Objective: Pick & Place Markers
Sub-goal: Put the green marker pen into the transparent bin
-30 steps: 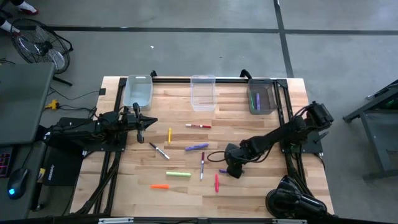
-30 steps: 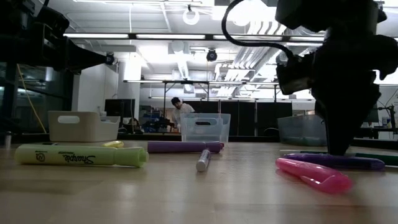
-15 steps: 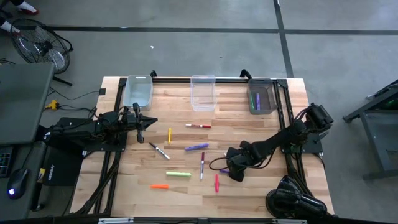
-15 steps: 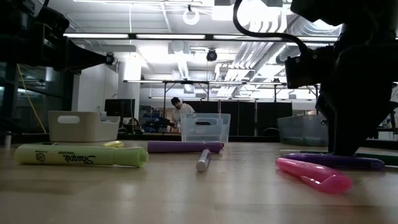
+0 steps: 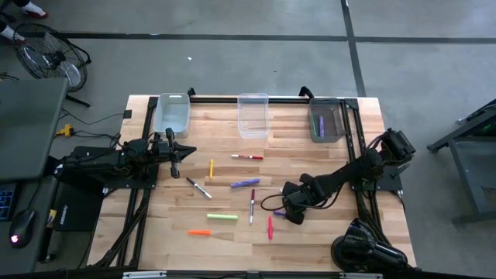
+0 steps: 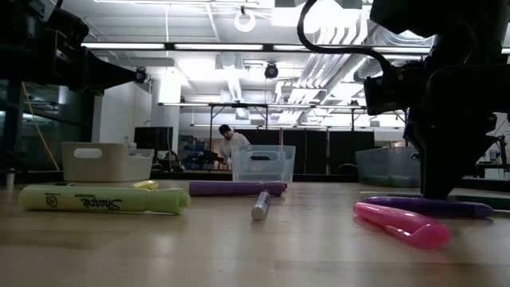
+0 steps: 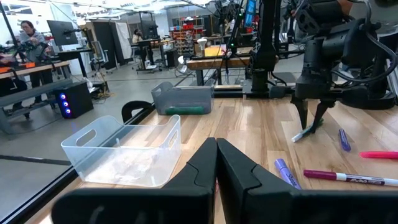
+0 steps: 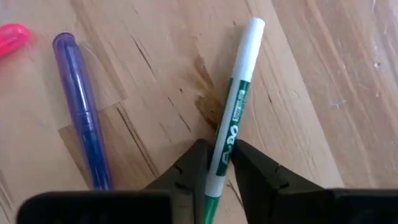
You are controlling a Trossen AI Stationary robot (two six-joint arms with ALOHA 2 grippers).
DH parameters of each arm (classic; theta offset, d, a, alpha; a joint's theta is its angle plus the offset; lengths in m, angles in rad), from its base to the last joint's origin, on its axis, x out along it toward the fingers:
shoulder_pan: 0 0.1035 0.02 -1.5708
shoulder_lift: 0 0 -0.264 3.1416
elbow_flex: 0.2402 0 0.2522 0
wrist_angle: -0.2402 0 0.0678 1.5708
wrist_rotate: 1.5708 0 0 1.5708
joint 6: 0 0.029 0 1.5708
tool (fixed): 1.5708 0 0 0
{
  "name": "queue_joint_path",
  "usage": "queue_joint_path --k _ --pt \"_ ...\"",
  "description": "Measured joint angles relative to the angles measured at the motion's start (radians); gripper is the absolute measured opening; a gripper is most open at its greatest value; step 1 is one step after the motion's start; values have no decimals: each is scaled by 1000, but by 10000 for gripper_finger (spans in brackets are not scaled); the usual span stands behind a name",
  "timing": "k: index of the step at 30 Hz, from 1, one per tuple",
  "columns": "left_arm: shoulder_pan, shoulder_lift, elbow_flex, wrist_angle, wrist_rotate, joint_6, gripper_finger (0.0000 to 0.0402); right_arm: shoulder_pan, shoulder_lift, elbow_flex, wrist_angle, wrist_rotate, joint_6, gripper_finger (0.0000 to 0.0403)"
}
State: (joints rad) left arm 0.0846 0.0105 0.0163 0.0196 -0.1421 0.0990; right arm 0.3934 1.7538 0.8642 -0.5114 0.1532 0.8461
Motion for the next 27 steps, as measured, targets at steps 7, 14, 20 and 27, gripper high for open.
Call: queue_joint_path --k 7,14,20,27 --pt "0 0 0 0 0 0 1 -1 1 11 -13 -2 53 36" --pt "0 0 0 0 0 0 1 -10 -13 23 -22 -11 101 34" --pt "0 0 0 0 0 0 1 -15 -12 62 -56 -15 108 28" --pt "0 0 0 0 0 0 1 -17 -8 119 -65 11 118 35"
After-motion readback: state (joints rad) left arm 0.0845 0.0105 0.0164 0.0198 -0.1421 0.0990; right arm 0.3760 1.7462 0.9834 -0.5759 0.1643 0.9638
